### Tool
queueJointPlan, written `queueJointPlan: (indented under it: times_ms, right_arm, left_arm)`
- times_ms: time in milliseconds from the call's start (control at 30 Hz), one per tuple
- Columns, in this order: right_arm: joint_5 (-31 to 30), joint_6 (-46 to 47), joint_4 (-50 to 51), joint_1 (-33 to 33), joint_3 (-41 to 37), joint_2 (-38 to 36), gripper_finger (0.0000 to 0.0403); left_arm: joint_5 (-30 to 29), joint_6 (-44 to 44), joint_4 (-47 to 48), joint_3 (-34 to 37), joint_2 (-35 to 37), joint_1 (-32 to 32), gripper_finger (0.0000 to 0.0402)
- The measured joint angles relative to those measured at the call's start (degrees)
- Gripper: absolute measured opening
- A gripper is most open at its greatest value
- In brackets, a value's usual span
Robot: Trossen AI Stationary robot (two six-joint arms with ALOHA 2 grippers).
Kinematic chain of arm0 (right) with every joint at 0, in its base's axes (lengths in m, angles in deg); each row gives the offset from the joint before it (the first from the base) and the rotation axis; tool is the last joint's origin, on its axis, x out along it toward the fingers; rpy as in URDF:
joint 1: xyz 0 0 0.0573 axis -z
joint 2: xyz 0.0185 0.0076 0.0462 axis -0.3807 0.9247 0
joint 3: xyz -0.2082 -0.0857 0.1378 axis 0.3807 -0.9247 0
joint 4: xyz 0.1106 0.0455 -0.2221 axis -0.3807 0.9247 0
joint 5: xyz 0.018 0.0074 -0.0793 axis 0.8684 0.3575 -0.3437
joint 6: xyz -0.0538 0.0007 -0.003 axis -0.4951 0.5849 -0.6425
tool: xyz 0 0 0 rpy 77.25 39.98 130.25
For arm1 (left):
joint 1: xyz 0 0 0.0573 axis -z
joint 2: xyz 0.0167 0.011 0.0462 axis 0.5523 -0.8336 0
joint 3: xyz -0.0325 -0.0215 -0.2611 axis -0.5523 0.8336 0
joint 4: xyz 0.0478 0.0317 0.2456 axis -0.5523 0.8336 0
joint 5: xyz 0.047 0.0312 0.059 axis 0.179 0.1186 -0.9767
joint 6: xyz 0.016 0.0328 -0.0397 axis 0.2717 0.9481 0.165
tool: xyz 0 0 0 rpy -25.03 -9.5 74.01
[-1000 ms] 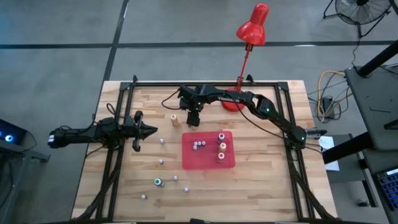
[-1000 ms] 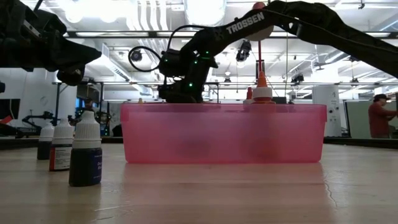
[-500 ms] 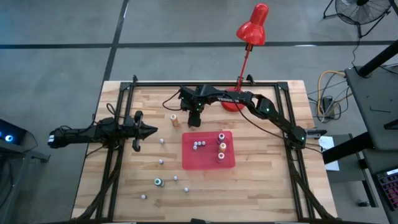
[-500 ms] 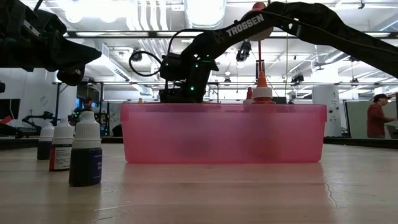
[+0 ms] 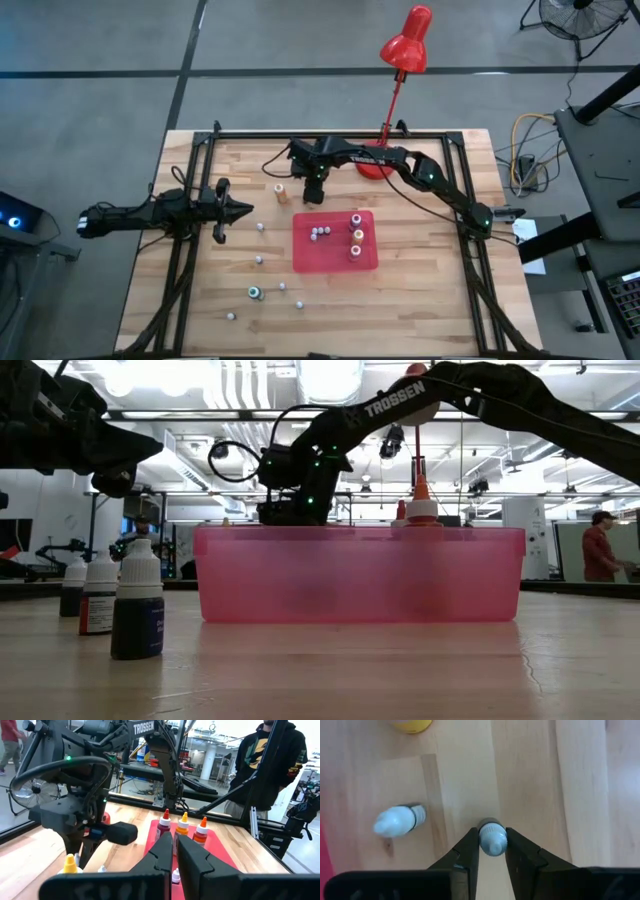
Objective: Pick & Place food coloring
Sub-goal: Put the small violet food coloring bottle into the red bin
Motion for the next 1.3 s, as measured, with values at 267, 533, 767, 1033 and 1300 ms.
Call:
queueJointPlan:
  times_ms: [267, 533, 767, 1033, 1300]
  right_arm:
    - [-0.7, 0.0, 5.0, -0.2, 0.0, -4.4, 0.0069]
    - [-4.2, 3.1, 12.0, -2.7, 0.0, -10.3, 0.0069]
    - [-5.2, 12.3, 14.9, -6.0, 0.0, -15.3, 0.0068]
    - [-5.2, 25.7, 19.1, -10.2, 1.4, -17.4, 0.0068]
    - [-5.0, 38.0, 21.9, -16.0, 3.2, -17.8, 0.0068]
  left_arm:
    - [0.0, 0.0, 0.0, 0.0, 0.0, 0.0, 0.0000]
    - [0.0, 0.0, 0.0, 0.0, 0.0, 0.0, 0.0000]
    - [0.0, 0.0, 0.0, 0.0, 0.0, 0.0, 0.0000]
    - [0.0, 0.0, 0.0, 0.0, 0.0, 0.0, 0.0000]
    - [0.0, 0.0, 0.0, 0.0, 0.0, 0.0, 0.0000]
